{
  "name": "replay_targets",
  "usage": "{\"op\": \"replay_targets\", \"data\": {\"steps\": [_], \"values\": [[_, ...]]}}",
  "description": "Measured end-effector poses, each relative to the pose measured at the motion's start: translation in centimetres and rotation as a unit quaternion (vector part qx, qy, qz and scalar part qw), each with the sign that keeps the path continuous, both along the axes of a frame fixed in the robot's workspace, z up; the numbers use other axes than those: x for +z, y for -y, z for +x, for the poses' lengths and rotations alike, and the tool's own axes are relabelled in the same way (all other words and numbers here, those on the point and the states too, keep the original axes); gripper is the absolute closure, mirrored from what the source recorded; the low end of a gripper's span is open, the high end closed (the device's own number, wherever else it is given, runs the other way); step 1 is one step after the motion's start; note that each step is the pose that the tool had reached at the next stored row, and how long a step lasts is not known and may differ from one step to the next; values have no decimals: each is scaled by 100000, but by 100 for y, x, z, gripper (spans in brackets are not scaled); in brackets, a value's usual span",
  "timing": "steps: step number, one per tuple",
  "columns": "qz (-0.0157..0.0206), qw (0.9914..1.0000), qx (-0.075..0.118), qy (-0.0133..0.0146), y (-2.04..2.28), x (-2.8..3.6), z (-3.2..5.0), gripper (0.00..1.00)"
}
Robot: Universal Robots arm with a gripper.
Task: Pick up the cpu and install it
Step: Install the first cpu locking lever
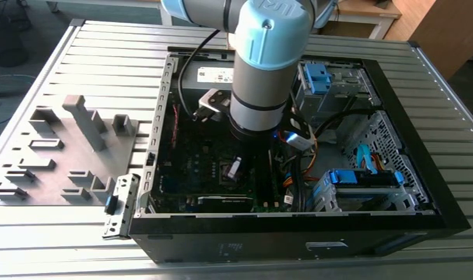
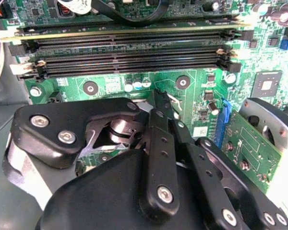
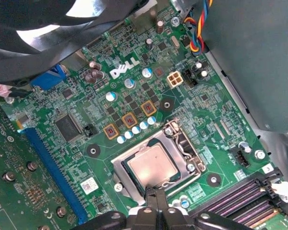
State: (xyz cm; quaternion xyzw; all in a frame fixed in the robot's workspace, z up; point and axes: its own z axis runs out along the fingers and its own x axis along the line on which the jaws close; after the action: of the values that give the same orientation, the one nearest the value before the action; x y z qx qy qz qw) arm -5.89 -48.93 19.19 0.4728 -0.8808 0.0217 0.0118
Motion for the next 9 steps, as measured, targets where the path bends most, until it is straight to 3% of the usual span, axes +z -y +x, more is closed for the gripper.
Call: {"op": "replay_targets", "data": {"steps": [6,9], "values": [[139,100000,-2,-60,1,0,3,88],[1290,99992,2,-89,5,1,4,88]]}}
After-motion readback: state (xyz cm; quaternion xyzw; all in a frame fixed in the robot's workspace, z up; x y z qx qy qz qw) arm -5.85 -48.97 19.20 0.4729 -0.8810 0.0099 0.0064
